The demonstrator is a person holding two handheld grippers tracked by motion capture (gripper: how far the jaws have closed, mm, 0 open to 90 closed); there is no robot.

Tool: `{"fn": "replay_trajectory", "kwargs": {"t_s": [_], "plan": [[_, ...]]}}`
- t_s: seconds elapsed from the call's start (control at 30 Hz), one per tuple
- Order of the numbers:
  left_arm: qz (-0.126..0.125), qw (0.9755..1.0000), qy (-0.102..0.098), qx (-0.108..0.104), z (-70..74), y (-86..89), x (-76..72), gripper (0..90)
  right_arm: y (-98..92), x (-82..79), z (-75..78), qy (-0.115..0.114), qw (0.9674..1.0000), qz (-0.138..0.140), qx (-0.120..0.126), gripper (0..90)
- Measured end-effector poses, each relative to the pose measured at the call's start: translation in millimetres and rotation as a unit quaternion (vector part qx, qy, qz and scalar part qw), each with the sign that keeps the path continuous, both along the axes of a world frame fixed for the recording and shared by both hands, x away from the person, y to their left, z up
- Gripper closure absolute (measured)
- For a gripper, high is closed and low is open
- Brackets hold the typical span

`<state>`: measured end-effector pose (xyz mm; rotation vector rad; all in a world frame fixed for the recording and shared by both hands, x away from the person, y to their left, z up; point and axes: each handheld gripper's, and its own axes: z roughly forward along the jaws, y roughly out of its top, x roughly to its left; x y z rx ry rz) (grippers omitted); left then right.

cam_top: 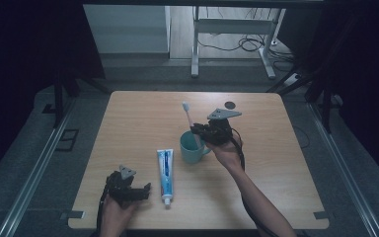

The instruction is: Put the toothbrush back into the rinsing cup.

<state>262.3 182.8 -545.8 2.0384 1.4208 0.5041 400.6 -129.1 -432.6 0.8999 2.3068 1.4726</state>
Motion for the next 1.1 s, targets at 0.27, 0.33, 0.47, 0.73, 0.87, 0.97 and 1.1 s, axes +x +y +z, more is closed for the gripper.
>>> {"fn": "replay_trajectory", "kwargs": {"t_s": [0.27, 0.33, 0.47, 0.73, 0.87, 0.97, 1.1], "plan": [[0.0, 1.0, 0.0, 0.0, 0.0, 0.1, 0.1, 0.0, 1.5, -0.5, -14.0, 0.006, 1.0, -0.001, -0.006, 78.2], [0.0, 1.0, 0.0, 0.0, 0.0, 0.0, 0.0, 0.0, 2.1, -0.4, -17.0, 0.006, 1.0, 0.0, -0.007, 78.2], [0.0, 1.0, 0.0, 0.0, 0.0, 0.1, 0.1, 0.0, 3.5, -0.4, -22.9, 0.01, 0.9999, 0.0, -0.011, 78.2], [0.0, 1.0, 0.0, 0.0, 0.0, 0.0, 0.0, 0.0, 5.9, 1.5, -34.7, 0.019, 0.9997, 0.0, -0.015, 78.2], [0.0, 1.0, 0.0, 0.0, 0.0, 0.0, 0.0, 0.0, 7.4, 2.9, -40.4, 0.026, 0.9995, -0.002, -0.018, 78.1], [0.0, 1.0, 0.0, 0.0, 0.0, -0.1, 0.0, 0.0, 8.7, 4.0, -44.0, 0.032, 0.9993, -0.002, -0.021, 78.1], [0.0, 1.0, 0.0, 0.0, 0.0, -0.1, 0.0, 0.0, 9.8, 5.5, -47.9, 0.04, 0.9989, -0.001, -0.026, 77.8]]}}
